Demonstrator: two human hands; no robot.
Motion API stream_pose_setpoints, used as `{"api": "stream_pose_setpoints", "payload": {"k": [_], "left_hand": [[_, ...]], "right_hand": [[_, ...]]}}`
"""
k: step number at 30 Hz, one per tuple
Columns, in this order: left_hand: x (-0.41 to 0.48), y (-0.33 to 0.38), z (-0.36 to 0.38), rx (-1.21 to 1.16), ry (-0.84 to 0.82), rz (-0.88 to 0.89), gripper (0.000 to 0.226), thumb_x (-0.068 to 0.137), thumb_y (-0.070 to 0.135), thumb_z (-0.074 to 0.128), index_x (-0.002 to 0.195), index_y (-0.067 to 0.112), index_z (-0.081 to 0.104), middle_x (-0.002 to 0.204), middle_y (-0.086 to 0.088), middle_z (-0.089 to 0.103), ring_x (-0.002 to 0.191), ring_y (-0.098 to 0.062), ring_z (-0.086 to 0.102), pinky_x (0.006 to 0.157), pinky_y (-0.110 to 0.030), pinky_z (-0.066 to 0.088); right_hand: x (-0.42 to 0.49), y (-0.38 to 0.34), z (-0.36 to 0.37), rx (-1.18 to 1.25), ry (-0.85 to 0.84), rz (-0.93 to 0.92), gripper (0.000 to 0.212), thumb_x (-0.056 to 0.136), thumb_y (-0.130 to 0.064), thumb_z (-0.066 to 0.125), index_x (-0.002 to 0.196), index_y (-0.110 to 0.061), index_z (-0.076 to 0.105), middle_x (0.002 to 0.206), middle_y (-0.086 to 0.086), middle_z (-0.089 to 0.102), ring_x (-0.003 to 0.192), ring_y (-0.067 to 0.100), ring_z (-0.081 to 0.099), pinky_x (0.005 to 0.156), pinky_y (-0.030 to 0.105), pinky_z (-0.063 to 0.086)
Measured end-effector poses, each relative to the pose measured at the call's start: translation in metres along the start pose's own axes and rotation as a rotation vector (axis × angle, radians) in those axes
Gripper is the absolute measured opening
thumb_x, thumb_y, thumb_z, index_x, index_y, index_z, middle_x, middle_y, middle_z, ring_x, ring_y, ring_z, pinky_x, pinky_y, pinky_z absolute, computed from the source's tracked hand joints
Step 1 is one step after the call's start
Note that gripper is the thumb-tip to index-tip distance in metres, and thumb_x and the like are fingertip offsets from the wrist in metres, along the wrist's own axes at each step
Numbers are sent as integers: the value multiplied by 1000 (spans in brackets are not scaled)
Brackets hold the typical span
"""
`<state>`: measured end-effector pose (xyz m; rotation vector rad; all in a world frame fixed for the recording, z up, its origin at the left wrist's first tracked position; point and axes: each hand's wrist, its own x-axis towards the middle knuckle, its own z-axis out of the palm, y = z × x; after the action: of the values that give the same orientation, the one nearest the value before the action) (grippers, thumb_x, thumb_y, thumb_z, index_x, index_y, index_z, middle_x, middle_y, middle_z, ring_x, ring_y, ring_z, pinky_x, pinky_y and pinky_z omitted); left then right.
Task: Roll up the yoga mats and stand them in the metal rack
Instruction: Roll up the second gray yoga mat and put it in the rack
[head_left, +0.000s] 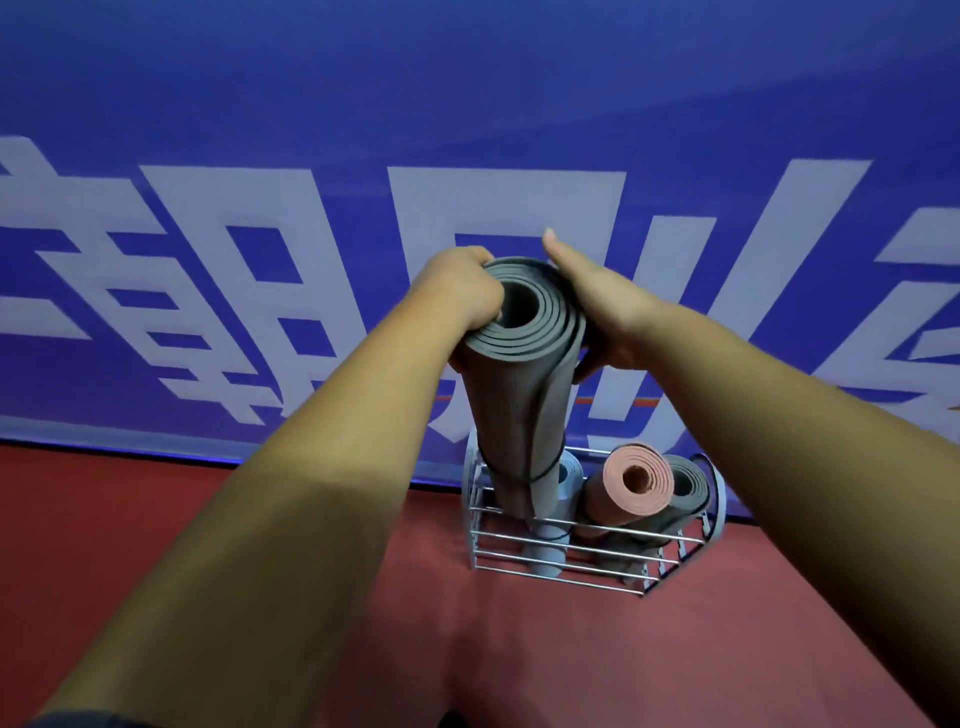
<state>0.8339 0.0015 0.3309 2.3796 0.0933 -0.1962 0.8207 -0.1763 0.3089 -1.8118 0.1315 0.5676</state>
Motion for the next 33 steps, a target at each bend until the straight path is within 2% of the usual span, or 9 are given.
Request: {"api": "stream_pose_setpoints", "payload": {"k": [6,9,11,15,20,24,26,30,33], "left_hand": [[46,-3,-23,-8,11,9,31,84,2,71,111,18,69,95,-18,71,73,-43,75,57,-61,64],[66,-10,-23,-60,-42,-1,43,80,4,81,120,16,68,99,-18,73,80,-42,75,68,-59,66],[76,-16,-20,-65,-58,5,34,79,6,83,109,16,71,96,-19,74,82,-41,75,75,-57,66],[94,-24,-20,-79,-56,30,25,77,8,81,98,17,71,91,-16,74,83,-41,75,74,-57,66],[119,-17,-25,-75,-60,14,41,58,20,78,98,18,71,93,-17,75,82,-45,76,70,-60,65],[131,-8,-18,-45,-109,-18,29,82,10,79,108,14,67,96,-25,74,75,-50,76,60,-65,63],[138,-5,-8,-47,-106,-53,26,87,4,74,110,12,65,95,-29,72,70,-55,74,53,-67,60],[151,19,1,-8,-95,-77,22,92,1,68,112,9,64,100,-34,70,69,-58,73,54,-68,60],[159,41,-1,26,-118,-111,28,96,6,72,122,5,63,107,-36,68,74,-59,73,59,-68,62]], "right_hand": [[11,-40,8,-227,-52,-27,28,100,-48,67,119,-28,74,108,0,81,100,30,76,90,65,61],[25,-45,12,-236,-33,20,19,99,-25,63,112,-17,73,96,9,80,88,32,77,93,64,61],[36,-44,18,-220,10,58,23,95,-18,56,109,-9,72,93,14,76,86,34,75,93,65,61],[54,-44,24,-178,102,56,22,87,-14,53,98,-6,70,91,20,68,82,38,70,87,67,62],[76,-59,8,-184,83,22,22,88,-12,51,97,-3,68,88,21,66,81,41,71,82,64,64],[98,-55,-8,-221,54,37,16,87,-12,49,86,-7,65,66,12,62,63,36,70,68,48,66],[109,-50,-18,-226,32,46,15,86,-10,48,81,-7,62,62,11,60,62,37,69,70,49,66],[124,-51,-48,-191,-25,34,15,84,-12,49,84,-7,64,69,15,65,77,41,73,79,57,66],[131,-54,-76,-136,-108,12,30,96,-28,51,104,-10,74,90,12,77,89,35,78,81,55,66]]}}
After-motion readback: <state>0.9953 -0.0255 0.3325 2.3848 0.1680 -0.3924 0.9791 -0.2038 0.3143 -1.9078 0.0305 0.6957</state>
